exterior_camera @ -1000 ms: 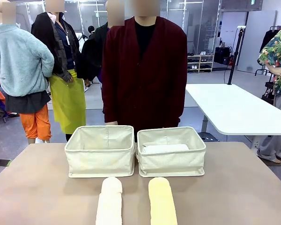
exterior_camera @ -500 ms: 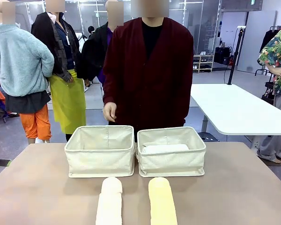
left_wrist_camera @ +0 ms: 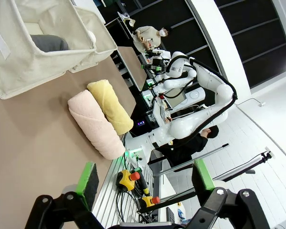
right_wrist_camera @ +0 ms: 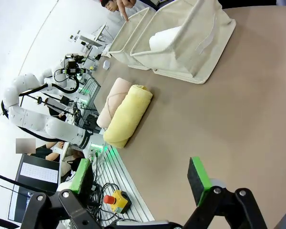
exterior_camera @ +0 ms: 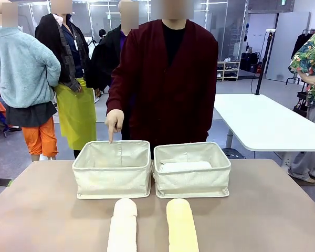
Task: Divide the towels into two baskets.
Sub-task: Pick up one hotel-folded towel from the bottom of the table and place it in the Fabric basket indicated by the person.
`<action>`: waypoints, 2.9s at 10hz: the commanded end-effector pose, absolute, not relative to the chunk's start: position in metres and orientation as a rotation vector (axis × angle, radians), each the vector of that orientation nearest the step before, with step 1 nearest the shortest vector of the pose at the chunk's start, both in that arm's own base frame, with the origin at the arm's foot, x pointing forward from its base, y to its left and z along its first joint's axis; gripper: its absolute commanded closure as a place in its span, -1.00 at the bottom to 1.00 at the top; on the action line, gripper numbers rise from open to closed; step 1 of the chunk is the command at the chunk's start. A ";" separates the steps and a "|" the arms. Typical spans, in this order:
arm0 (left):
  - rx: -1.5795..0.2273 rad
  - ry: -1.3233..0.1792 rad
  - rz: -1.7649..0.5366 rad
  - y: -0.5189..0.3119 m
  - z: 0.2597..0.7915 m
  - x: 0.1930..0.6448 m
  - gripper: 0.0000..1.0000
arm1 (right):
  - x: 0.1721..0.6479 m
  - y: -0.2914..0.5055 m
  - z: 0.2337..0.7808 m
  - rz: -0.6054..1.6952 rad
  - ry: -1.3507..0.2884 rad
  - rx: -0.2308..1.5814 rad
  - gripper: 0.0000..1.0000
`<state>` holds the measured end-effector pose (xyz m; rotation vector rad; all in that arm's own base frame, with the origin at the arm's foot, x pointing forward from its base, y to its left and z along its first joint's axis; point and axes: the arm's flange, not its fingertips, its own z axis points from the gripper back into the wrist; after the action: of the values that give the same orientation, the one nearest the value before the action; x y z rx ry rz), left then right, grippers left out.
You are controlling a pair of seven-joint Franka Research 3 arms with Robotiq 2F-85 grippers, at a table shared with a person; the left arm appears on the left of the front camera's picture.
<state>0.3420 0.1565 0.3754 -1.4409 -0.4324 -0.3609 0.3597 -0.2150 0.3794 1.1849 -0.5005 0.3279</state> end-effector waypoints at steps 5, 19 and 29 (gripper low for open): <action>-1.441 -0.432 -0.361 0.157 0.375 0.342 -1.00 | 0.355 -0.213 0.383 0.333 -0.491 1.180 -1.00; -0.657 -0.149 -0.154 -0.145 0.347 0.319 -1.00 | 0.355 -0.213 0.383 0.333 -0.491 1.180 -1.00; -0.720 -0.094 -0.174 -0.180 0.291 0.280 -1.00 | 0.355 -0.213 0.383 0.333 -0.491 1.180 -1.00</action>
<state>0.3522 -0.2083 0.3044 -0.7125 -0.0545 -0.1674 0.3600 -0.2140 0.3794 1.1849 -0.4984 0.3299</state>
